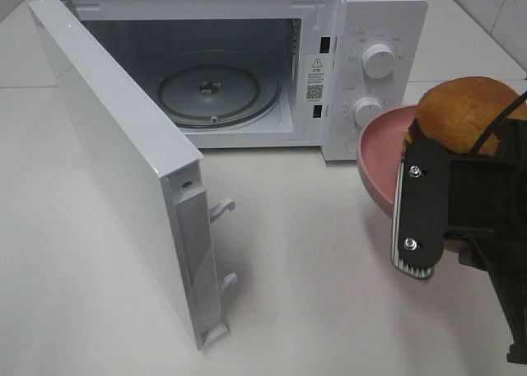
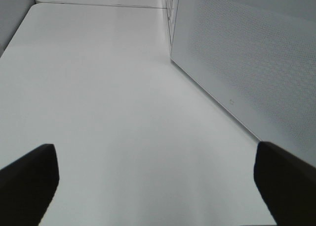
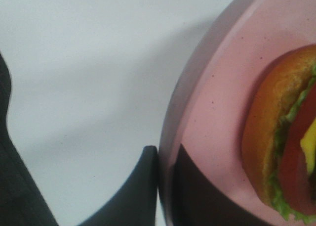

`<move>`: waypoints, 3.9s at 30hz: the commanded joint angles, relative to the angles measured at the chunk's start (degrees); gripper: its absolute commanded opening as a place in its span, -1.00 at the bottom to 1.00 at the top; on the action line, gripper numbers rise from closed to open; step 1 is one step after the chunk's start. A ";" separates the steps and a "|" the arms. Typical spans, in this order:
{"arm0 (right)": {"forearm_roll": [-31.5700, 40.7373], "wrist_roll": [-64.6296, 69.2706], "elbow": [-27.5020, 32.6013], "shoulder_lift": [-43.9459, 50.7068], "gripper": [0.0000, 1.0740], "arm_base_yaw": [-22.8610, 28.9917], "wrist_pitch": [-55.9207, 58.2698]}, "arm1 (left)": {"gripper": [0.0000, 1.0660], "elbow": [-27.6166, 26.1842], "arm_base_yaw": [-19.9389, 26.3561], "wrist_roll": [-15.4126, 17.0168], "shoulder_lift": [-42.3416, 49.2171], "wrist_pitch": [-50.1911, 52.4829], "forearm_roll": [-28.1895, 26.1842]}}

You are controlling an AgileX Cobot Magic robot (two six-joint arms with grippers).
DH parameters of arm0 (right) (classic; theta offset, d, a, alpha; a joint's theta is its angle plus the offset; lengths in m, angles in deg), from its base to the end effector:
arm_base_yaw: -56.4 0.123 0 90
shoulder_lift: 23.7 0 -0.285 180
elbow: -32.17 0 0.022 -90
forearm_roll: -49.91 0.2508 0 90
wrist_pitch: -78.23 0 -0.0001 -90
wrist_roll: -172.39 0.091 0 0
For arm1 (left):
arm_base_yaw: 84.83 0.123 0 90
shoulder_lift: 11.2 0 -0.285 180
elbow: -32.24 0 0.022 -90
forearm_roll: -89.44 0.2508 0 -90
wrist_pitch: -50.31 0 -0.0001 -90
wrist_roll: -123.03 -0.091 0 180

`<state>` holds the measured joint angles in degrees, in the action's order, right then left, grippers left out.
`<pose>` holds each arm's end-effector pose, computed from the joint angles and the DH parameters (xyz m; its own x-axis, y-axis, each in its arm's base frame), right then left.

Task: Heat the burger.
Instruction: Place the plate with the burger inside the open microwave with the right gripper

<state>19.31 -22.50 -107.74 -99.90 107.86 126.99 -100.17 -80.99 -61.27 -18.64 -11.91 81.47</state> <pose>0.1483 0.1302 0.2290 -0.0945 -0.9941 -0.0525 -0.8671 0.1081 -0.4862 -0.0085 -0.0118 0.2806 -0.4528 -0.0206 -0.8914 0.0471 0.9978 -0.0469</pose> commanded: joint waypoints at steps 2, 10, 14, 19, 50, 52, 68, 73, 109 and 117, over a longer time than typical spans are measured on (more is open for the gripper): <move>-3.04 -11.29 -0.06 0.57 -0.92 0.17 -1.95 | 0.92 0.17 0.06 0.23 0.69 0.92 -0.29; -3.04 -20.51 -0.06 0.57 -0.89 0.17 -6.02 | 0.92 0.17 0.06 0.23 0.69 0.92 -0.29; -2.98 -23.95 -0.06 0.57 -0.88 0.17 -7.62 | 0.92 0.17 0.06 0.23 0.69 0.92 -0.29; -2.86 -30.02 -0.06 0.57 -0.88 -0.06 -9.00 | 0.92 0.17 0.06 0.23 0.69 0.92 -0.29; 13.64 -71.62 -0.06 0.52 -0.87 -18.85 -27.39 | 0.92 0.17 0.06 0.23 0.69 0.92 -0.29; 17.19 -75.29 -0.06 0.34 -0.87 -19.02 -27.50 | 0.92 0.17 0.06 0.23 0.69 0.92 -0.29; 19.60 -78.61 -0.11 -3.50 -0.86 -16.84 -32.66 | 0.92 0.17 0.06 0.23 0.69 0.92 -0.29; 19.60 -78.61 -0.11 -6.02 -0.86 -14.78 -35.18 | 0.92 0.17 0.06 0.23 0.69 0.92 -0.29; 30.60 -86.29 -20.00 -26.81 -0.86 -13.12 -37.93 | 0.92 0.17 0.06 0.23 0.69 0.92 -0.29; 33.29 -86.97 -23.43 -29.85 -0.86 -13.12 -37.64 | 0.92 0.17 0.06 0.23 0.69 0.92 -0.29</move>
<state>51.05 -108.28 -129.11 -129.58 94.33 92.44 -100.17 -80.99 -61.27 -18.64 -11.91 81.47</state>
